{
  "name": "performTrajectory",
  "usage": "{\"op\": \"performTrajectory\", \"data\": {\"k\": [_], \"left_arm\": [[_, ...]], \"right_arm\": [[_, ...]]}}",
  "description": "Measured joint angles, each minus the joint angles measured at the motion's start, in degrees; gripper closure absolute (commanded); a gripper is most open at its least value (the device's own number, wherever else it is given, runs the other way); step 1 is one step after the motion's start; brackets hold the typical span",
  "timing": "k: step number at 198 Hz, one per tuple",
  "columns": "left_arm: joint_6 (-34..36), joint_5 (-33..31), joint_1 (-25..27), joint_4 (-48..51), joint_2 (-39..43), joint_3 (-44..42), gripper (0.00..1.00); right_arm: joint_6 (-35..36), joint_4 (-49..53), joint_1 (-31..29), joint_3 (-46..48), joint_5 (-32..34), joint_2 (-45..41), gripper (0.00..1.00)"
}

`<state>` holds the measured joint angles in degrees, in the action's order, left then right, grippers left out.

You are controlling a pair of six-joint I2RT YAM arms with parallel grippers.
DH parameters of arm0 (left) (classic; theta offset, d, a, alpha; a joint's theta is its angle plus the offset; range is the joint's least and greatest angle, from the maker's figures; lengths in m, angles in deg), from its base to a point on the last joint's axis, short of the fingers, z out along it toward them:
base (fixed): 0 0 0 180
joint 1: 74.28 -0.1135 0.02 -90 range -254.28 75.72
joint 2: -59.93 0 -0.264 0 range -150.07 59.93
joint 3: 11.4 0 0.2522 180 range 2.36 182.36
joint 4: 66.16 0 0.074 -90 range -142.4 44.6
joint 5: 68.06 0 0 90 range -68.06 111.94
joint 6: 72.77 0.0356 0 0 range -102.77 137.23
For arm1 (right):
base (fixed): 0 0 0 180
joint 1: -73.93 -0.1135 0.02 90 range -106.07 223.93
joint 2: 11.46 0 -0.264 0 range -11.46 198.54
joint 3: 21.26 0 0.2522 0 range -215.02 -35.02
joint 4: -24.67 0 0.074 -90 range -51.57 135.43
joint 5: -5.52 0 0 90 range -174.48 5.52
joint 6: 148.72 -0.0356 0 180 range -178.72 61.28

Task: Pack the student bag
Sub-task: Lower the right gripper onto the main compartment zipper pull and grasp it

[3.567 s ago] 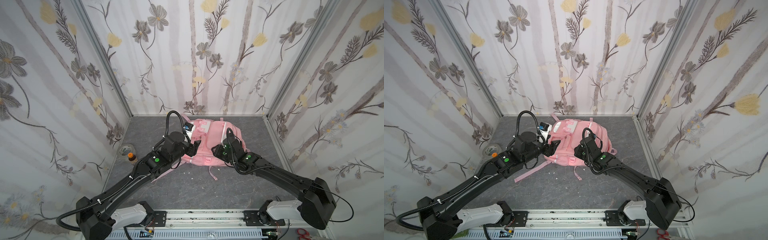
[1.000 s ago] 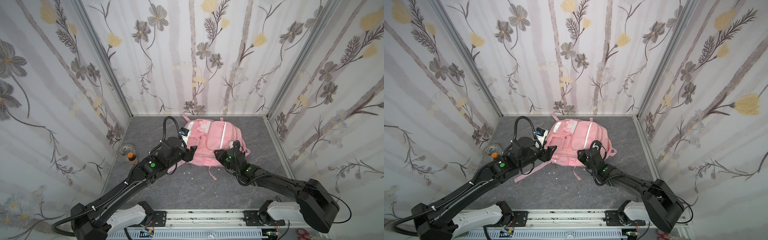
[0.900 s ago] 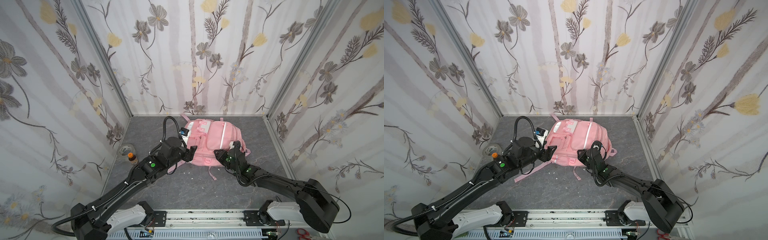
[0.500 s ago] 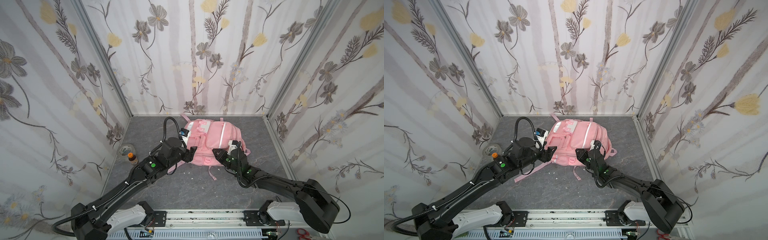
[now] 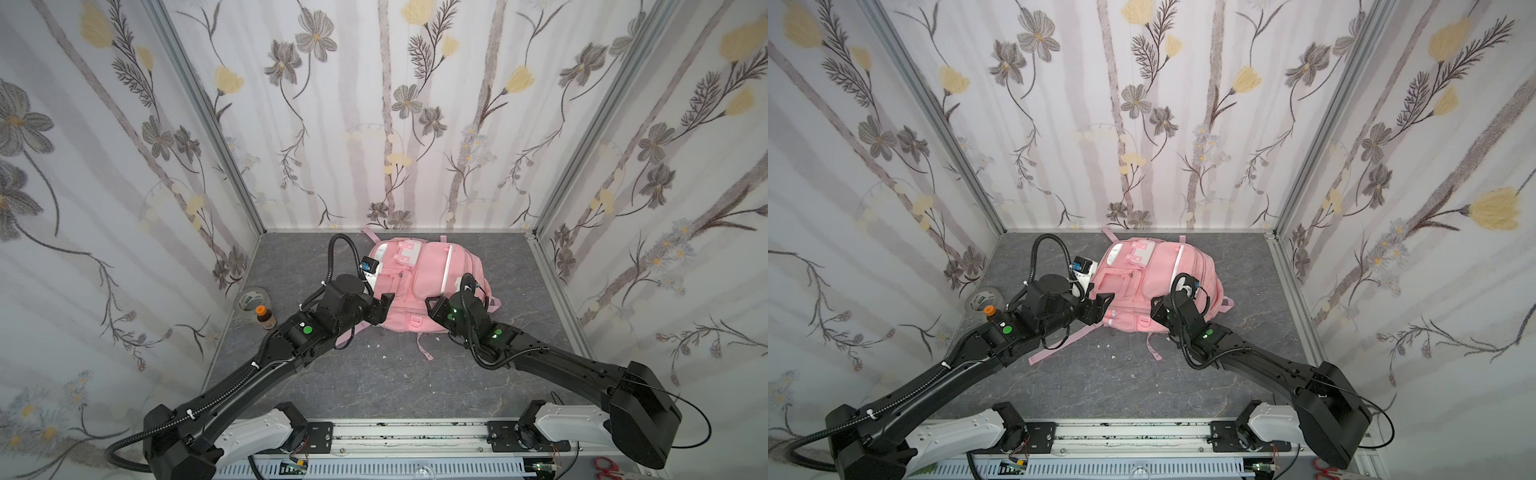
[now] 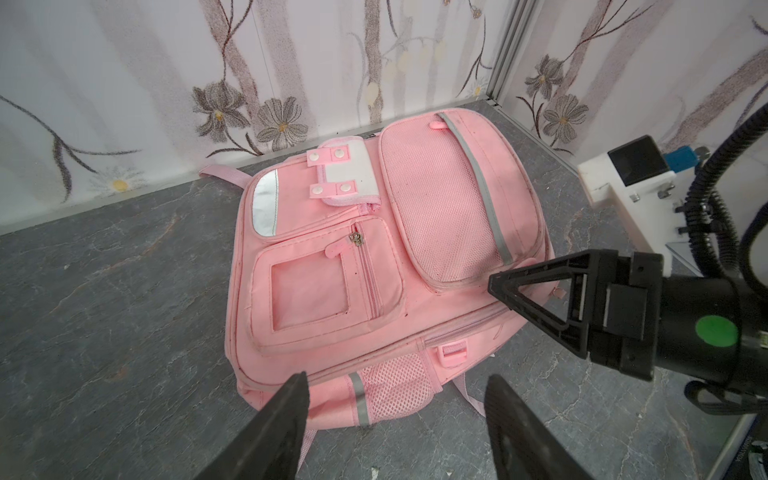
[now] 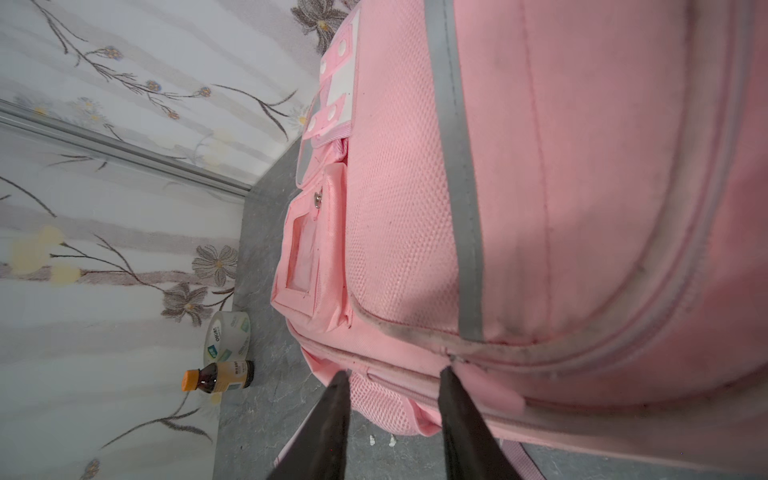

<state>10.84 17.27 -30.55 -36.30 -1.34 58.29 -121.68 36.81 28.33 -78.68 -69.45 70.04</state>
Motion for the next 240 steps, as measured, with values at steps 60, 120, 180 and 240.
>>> {"op": "performTrajectory", "data": {"k": [60,120,180,240], "left_arm": [[0.4,0.3,-0.2,-0.1,0.1,0.0,0.31],[0.1,0.7,-0.3,-1.0,0.0,-1.6,0.31],[0.1,1.5,-0.6,-1.2,-0.1,-1.6,0.31],[0.1,1.9,-0.8,-1.2,-0.3,-1.6,0.31]], "right_arm": [[-2.3,7.9,-0.8,4.7,6.5,-9.4,0.64],[5.2,6.0,-0.8,5.0,5.1,-9.0,0.62],[9.5,3.3,-0.7,4.2,4.7,-6.2,0.59],[10.5,6.6,-1.4,-0.9,4.5,-0.1,0.59]]}}
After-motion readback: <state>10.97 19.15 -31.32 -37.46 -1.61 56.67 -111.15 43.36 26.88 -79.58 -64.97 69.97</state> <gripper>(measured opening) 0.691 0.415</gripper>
